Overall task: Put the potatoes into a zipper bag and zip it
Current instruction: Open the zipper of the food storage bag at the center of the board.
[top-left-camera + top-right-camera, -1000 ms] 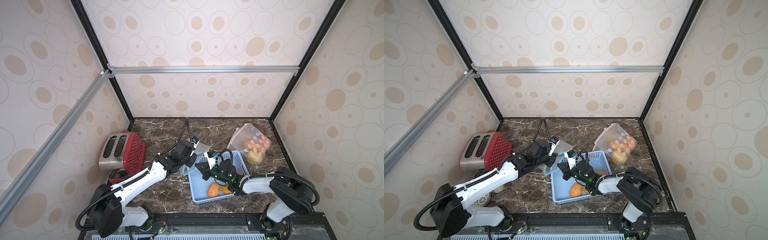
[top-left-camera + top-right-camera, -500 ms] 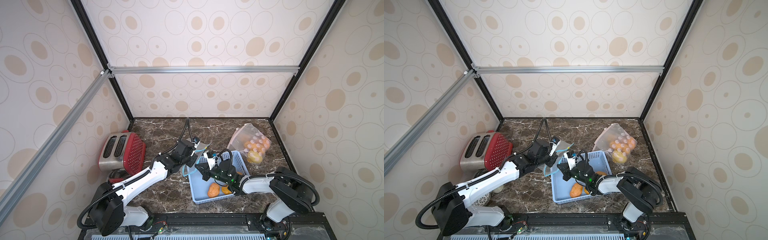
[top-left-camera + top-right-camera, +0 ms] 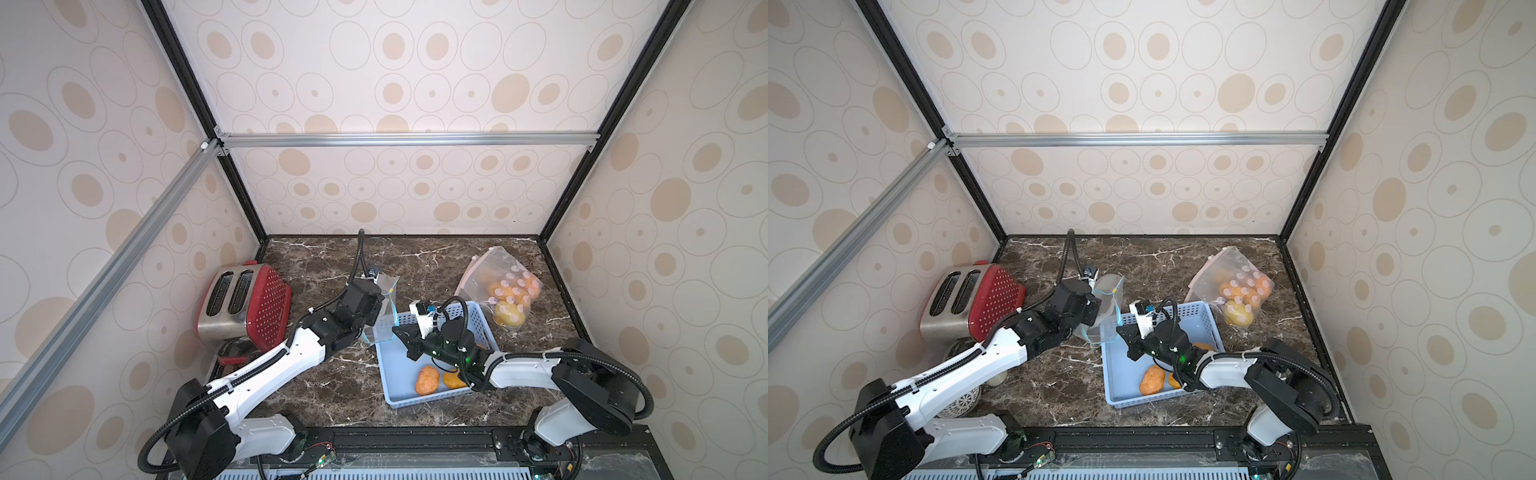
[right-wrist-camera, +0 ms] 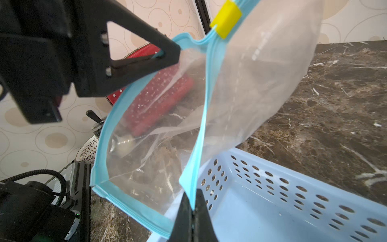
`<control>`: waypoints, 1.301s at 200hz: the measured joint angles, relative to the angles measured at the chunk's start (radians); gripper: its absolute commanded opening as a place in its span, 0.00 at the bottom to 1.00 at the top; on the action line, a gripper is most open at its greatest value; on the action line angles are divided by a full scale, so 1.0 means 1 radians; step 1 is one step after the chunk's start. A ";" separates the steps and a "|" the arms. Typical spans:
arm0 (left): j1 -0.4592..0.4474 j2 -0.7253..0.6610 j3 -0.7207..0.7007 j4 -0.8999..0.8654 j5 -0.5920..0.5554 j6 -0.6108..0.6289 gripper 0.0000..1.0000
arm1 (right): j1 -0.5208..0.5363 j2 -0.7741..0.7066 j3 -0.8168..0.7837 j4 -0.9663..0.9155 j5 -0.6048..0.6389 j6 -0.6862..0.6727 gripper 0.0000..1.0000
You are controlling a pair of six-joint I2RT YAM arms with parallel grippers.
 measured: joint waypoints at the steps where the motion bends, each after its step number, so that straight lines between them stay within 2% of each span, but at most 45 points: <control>1: 0.000 -0.002 0.000 0.000 -0.001 0.000 0.00 | 0.000 0.000 0.000 0.000 0.000 0.000 0.00; 28: 0.000 -0.070 -0.013 -0.002 -0.055 -0.011 0.00 | 0.000 -0.001 0.000 -0.008 0.012 0.000 0.00; 58: 0.001 -0.124 -0.039 -0.002 -0.059 -0.013 0.00 | 0.000 -0.001 0.003 -0.006 0.011 0.000 0.00; 77: 0.001 -0.129 -0.045 -0.002 -0.057 -0.012 0.00 | 0.000 -0.001 0.003 -0.004 0.002 -0.001 0.06; 85: 0.001 -0.128 -0.046 -0.003 -0.057 -0.012 0.00 | 0.000 -0.001 0.003 -0.004 -0.002 -0.003 0.12; 117: 0.003 -0.128 -0.047 -0.003 -0.085 -0.010 0.00 | -0.001 -0.016 0.003 -0.019 -0.017 -0.032 0.47; 130: 0.004 -0.128 -0.047 -0.003 -0.113 -0.003 0.00 | -0.003 -0.033 0.003 -0.029 -0.027 -0.049 0.57; 148: 0.005 -0.127 -0.042 -0.021 -0.169 0.016 0.00 | -0.003 -0.069 -0.004 -0.027 -0.031 -0.069 0.64; 168: 0.007 -0.097 0.022 -0.093 -0.256 0.048 0.00 | -0.003 -0.102 -0.018 -0.023 -0.019 -0.088 0.67; 199: 0.011 -0.024 0.214 -0.195 -0.457 0.126 0.00 | -0.003 -0.129 -0.050 -0.023 0.044 -0.106 0.68; 217: 0.011 -0.027 0.252 -0.213 -0.536 0.150 0.00 | -0.003 -0.132 -0.055 -0.025 0.072 -0.113 0.68; 237: 0.013 -0.039 0.230 -0.217 -0.519 0.149 0.00 | -0.003 -0.133 -0.055 -0.026 0.089 -0.117 0.68; 260: 0.013 0.000 0.148 -0.203 -0.391 0.120 0.00 | -0.003 -0.133 -0.055 -0.028 0.106 -0.121 0.68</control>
